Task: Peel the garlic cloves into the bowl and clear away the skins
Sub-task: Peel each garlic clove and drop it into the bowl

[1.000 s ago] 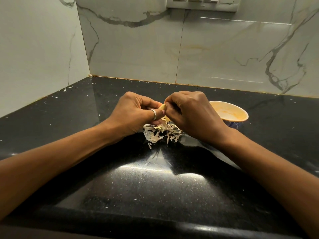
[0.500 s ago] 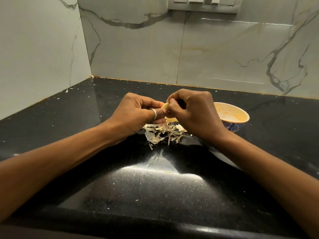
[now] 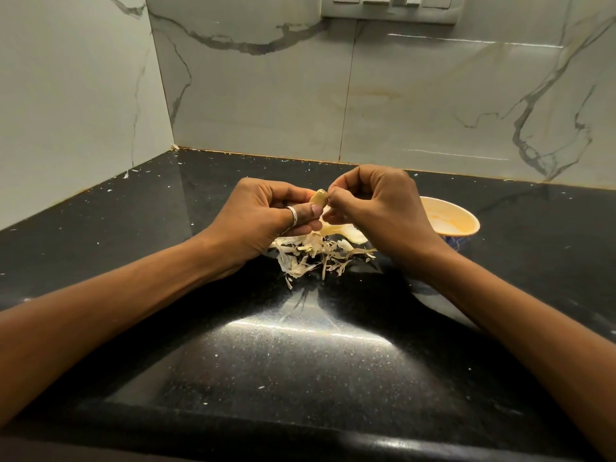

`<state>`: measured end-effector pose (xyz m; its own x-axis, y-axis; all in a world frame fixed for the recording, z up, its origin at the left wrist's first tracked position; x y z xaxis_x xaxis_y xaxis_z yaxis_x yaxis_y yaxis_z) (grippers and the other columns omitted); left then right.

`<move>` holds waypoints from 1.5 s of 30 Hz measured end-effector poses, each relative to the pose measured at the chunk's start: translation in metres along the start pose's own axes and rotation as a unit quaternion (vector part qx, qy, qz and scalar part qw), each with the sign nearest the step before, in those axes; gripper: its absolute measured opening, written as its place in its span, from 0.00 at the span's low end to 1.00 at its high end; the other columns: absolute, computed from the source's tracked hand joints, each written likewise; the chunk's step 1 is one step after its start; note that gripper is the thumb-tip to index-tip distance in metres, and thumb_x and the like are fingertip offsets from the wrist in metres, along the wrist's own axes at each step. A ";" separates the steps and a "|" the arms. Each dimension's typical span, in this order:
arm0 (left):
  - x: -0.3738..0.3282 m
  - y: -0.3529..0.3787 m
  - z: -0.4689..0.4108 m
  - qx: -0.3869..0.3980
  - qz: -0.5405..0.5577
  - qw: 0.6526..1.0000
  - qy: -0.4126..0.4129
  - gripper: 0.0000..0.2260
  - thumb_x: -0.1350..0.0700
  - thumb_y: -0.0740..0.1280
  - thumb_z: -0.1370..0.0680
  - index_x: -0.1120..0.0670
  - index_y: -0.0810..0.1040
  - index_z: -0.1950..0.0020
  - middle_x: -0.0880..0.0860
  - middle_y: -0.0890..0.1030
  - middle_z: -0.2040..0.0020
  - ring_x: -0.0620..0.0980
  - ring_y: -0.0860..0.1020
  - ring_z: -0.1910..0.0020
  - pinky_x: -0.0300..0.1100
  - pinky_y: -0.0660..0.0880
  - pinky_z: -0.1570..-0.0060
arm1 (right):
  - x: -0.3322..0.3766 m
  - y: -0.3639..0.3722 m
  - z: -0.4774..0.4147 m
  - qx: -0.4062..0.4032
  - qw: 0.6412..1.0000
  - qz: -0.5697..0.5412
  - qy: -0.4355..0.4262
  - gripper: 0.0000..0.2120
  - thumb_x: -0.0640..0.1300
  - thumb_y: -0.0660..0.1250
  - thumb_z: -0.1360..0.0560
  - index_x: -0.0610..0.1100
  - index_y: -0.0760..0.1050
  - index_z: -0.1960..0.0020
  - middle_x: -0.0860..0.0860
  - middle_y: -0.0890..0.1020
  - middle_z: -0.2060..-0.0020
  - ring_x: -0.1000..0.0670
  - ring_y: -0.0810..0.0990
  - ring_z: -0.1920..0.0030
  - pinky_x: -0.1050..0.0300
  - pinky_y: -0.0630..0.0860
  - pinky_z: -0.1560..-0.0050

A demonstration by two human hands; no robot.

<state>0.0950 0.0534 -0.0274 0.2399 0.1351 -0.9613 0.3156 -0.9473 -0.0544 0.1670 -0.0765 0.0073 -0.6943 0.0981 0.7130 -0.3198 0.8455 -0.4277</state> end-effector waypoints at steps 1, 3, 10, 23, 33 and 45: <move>0.000 -0.001 0.000 -0.005 0.002 1.000 0.000 0.10 0.64 0.73 0.27 0.59 0.84 0.46 0.57 0.87 0.56 0.51 0.86 0.57 0.34 0.81 0.59 | 0.001 -0.001 0.000 -0.004 1.000 0.009 -0.002 0.07 0.40 0.72 0.22 0.36 0.81 0.54 0.45 0.86 0.63 0.52 0.87 0.64 0.48 0.86 0.59; 0.001 -0.002 -0.001 -0.011 0.000 1.000 0.001 0.09 0.64 0.74 0.26 0.60 0.84 0.47 0.57 0.87 0.56 0.51 0.86 0.57 0.35 0.81 0.59 | 0.001 -0.003 -0.001 -0.010 0.999 0.029 -0.005 0.07 0.41 0.71 0.21 0.37 0.81 0.54 0.46 0.86 0.63 0.53 0.87 0.65 0.48 0.85 0.58; 0.001 -0.006 -0.003 -0.019 -0.018 1.000 0.016 0.09 0.63 0.74 0.26 0.58 0.84 0.47 0.58 0.87 0.56 0.52 0.87 0.57 0.35 0.81 0.59 | 0.010 -0.002 0.001 -0.008 0.997 0.061 -0.049 0.04 0.40 0.71 0.22 0.41 0.85 0.54 0.50 0.86 0.63 0.53 0.86 0.64 0.48 0.85 0.60; -0.007 -0.011 -0.002 -0.044 -0.157 0.982 0.091 0.11 0.63 0.76 0.27 0.61 0.85 0.45 0.56 0.87 0.56 0.51 0.87 0.58 0.43 0.84 0.55 | 0.016 0.004 0.002 0.009 0.988 0.119 -0.095 0.06 0.41 0.71 0.22 0.41 0.86 0.54 0.50 0.86 0.64 0.50 0.85 0.64 0.46 0.82 0.61; -0.005 -0.012 -0.003 -0.046 -0.149 0.984 0.084 0.11 0.63 0.76 0.27 0.63 0.85 0.46 0.57 0.87 0.56 0.52 0.87 0.59 0.42 0.83 0.56 | 0.027 0.010 0.005 0.013 0.970 0.190 -0.154 0.06 0.42 0.70 0.22 0.41 0.83 0.54 0.50 0.84 0.65 0.51 0.83 0.65 0.47 0.80 0.62; -0.004 -0.004 -0.002 -0.018 -0.087 0.995 0.038 0.09 0.62 0.74 0.25 0.59 0.84 0.45 0.57 0.87 0.55 0.52 0.86 0.56 0.40 0.83 0.57 | 0.009 0.004 -0.001 0.034 0.996 0.073 -0.038 0.07 0.39 0.67 0.20 0.37 0.80 0.54 0.49 0.85 0.64 0.55 0.85 0.66 0.56 0.84 0.61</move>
<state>0.0944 0.0571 -0.0226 0.2474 0.3196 -0.9147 0.3904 -0.8969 -0.2078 0.1602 -0.0716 0.0128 -0.7831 0.1749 0.5967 -0.2523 0.7877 -0.5620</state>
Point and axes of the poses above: each hand's wrist, its own z-axis away from the middle knuckle, its own y-axis out of the palm, x = y × z, the point moved 10 cm from there along -z, towards the middle knuckle
